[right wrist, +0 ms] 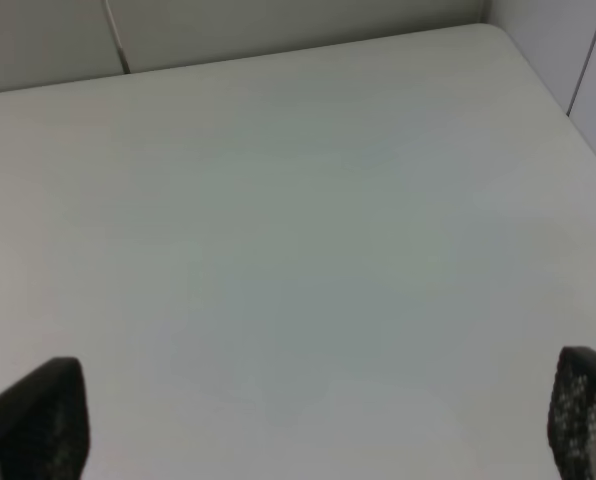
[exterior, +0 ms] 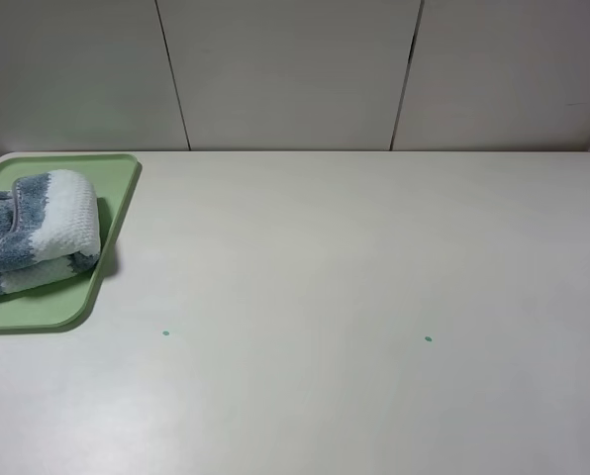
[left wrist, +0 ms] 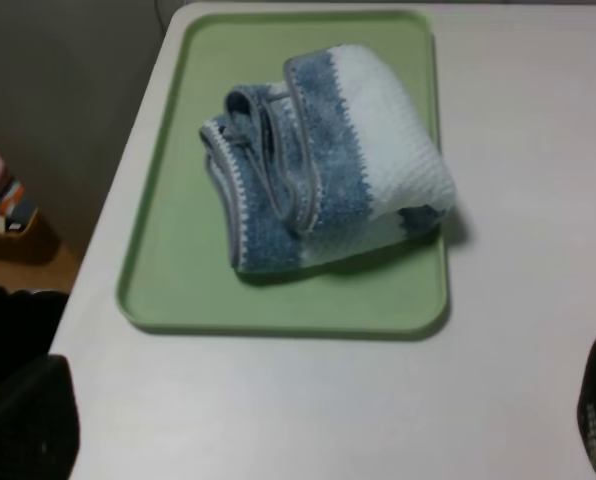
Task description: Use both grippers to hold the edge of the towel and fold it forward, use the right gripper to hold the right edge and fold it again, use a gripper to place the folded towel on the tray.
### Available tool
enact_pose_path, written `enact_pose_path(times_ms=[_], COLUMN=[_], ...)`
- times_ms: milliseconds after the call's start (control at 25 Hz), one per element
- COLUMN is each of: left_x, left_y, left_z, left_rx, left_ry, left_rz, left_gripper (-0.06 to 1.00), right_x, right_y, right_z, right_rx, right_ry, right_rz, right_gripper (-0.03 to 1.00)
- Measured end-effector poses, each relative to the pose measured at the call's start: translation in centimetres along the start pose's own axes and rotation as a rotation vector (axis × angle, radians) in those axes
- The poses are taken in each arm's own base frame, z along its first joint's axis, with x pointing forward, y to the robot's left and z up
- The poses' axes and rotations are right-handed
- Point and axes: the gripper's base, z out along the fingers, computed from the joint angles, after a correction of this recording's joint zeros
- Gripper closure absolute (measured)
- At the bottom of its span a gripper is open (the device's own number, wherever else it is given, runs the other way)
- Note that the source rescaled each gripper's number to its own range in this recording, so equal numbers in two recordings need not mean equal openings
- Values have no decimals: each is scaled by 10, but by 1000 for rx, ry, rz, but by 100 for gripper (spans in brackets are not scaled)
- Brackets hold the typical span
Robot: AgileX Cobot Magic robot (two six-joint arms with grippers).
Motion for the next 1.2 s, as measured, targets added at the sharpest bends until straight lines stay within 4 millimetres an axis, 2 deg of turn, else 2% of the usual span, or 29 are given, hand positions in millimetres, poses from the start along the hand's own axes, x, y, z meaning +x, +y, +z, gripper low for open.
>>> enact_pose_path(times_ms=[160, 400, 1200], left_x=[27, 43, 43], left_y=[-6, -14, -14], left_z=[11, 47, 48], left_rx=[48, 217, 251], left_ry=[0, 52, 45], left_rz=[-9, 31, 45], left_gripper=[-5, -5, -5], right_x=[0, 0, 0], right_y=[0, 0, 1], right_z=[0, 0, 0], right_rx=[0, 0, -7], right_ry=[0, 0, 1], right_rz=[0, 0, 4], right_gripper=[-3, -3, -3])
